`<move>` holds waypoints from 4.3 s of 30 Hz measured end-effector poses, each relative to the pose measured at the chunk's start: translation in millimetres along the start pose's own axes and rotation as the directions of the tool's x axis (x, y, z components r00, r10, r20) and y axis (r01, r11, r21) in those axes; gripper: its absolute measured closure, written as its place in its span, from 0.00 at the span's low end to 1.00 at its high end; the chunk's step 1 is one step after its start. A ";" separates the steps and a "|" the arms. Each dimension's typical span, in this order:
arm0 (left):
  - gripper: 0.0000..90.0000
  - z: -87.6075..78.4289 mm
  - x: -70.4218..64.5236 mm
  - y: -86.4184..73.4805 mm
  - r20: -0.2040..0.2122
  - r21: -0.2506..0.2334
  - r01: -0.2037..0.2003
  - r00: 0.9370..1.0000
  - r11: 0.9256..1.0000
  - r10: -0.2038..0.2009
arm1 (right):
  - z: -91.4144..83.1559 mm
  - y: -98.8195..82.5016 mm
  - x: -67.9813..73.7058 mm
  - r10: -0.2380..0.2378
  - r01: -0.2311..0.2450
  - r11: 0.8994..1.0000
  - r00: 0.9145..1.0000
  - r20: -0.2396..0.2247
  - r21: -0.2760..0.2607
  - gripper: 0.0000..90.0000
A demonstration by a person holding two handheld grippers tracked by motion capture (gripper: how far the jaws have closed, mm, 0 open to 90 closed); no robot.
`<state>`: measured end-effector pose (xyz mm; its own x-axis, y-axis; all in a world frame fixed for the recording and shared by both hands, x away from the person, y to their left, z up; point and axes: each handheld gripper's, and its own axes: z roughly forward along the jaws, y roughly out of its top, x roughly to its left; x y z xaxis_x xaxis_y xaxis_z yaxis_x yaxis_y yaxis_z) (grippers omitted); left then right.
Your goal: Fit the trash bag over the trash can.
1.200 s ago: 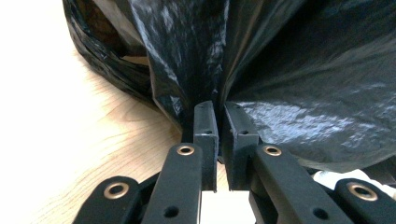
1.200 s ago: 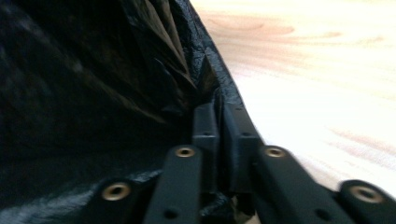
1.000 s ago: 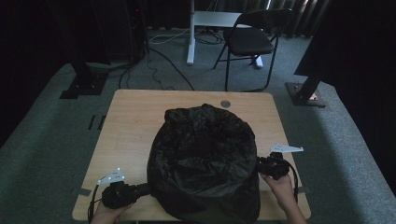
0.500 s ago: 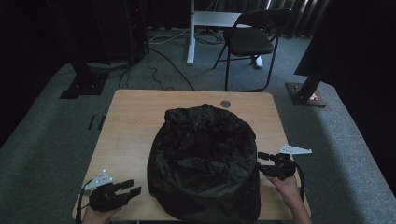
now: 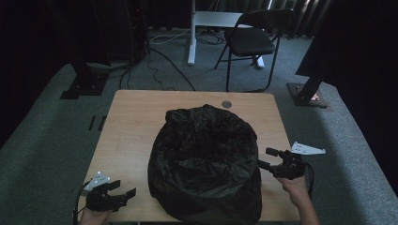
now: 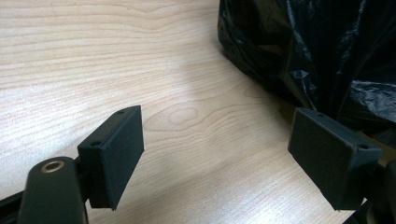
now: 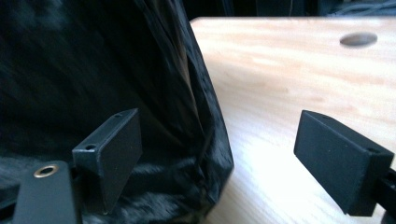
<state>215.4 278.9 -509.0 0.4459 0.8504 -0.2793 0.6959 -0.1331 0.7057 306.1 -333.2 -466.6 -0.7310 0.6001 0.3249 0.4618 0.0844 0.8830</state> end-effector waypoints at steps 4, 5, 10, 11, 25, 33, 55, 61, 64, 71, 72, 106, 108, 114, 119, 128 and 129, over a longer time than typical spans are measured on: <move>0.11 2.1 1.5 -3.2 0.021 0.006 0.004 1.000 1.000 -0.004 | -11.0 16.0 6.3 -0.019 0.018 0.998 1.000 -0.017 -0.061 0.16; 0.11 2.2 1.3 -3.8 0.012 0.005 -0.001 1.000 1.000 0.001 | -13.2 20.6 8.3 -0.023 0.020 0.997 0.999 -0.029 -0.078 0.16; 0.11 2.2 1.2 -5.9 0.017 -0.002 -0.015 1.000 1.000 0.015 | -20.8 39.4 17.6 -0.061 0.056 0.991 0.997 -0.039 -0.125 0.14; 0.11 2.8 0.8 -6.4 0.014 -0.001 -0.021 1.000 1.000 0.021 | -22.7 44.1 19.9 -0.070 0.063 0.989 0.996 -0.048 -0.135 0.14; 0.01 8.7 2.5 -9.0 -0.008 0.020 -0.026 1.000 0.999 0.026 | -20.0 113.6 61.9 -0.220 0.195 0.965 0.965 -0.140 -0.176 0.13; 0.02 12.3 1.8 -10.4 0.000 0.040 -0.039 0.999 0.998 0.039 | -3.3 145.5 83.0 -0.289 0.261 0.952 0.939 -0.188 -0.161 0.13; 0.02 17.8 0.0 -12.3 0.002 0.056 -0.053 0.999 0.997 0.053 | 39.8 208.5 112.6 -0.352 0.315 0.935 0.880 -0.319 -0.162 0.15; 0.02 18.4 0.2 -12.5 0.003 0.066 -0.053 0.999 0.996 0.053 | 53.1 224.2 128.3 -0.368 0.330 0.930 0.855 -0.365 -0.162 0.15; 0.02 18.5 0.1 -12.6 0.005 0.067 -0.053 0.999 0.996 0.052 | 58.4 233.7 137.9 -0.379 0.339 0.925 0.838 -0.393 -0.171 0.16; 0.02 18.0 0.7 -13.0 0.001 0.059 -0.048 0.999 0.997 0.048 | 76.1 245.0 158.9 -0.398 0.368 0.917 0.804 -0.442 -0.157 0.16; 0.02 17.8 0.8 -13.1 0.000 0.061 -0.049 0.999 0.997 0.049 | 79.0 245.2 161.3 -0.399 0.370 0.916 0.801 -0.448 -0.154 0.19; 0.02 21.1 -0.9 -13.7 0.003 0.088 -0.059 0.998 0.994 0.059 | 132.6 210.1 169.6 -0.365 0.513 0.834 0.791 -0.491 0.205 0.94; 0.02 21.6 -1.2 -13.8 0.004 0.087 -0.059 0.998 0.994 0.059 | 137.2 206.9 171.5 -0.378 0.534 0.813 0.788 -0.486 0.233 0.94; 0.02 22.0 -1.7 -13.8 0.003 0.094 -0.058 0.998 0.994 0.058 | 153.9 196.1 175.4 -0.360 0.567 0.730 0.794 -0.490 0.381 0.93; 0.02 22.1 -0.8 -13.9 0.004 0.095 -0.063 0.998 0.993 0.063 | 173.0 180.8 177.7 -0.352 0.591 0.639 0.794 -0.496 0.492 0.93; 0.02 23.8 -1.3 -14.3 0.005 0.105 -0.064 0.998 0.992 0.064 | 200.5 157.2 180.8 -0.357 0.586 0.429 0.809 -0.468 0.687 0.93; 0.02 24.0 -1.1 -14.3 0.007 0.107 -0.069 0.998 0.992 0.069 | 200.5 157.2 180.8 -0.357 0.586 0.429 0.809 -0.468 0.687 0.93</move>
<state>218.5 267.7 -534.5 0.4969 0.8355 -0.2347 0.7194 -0.2454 0.6498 347.3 -52.0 -336.9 -0.9909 0.0833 0.1061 0.1146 0.9347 0.3364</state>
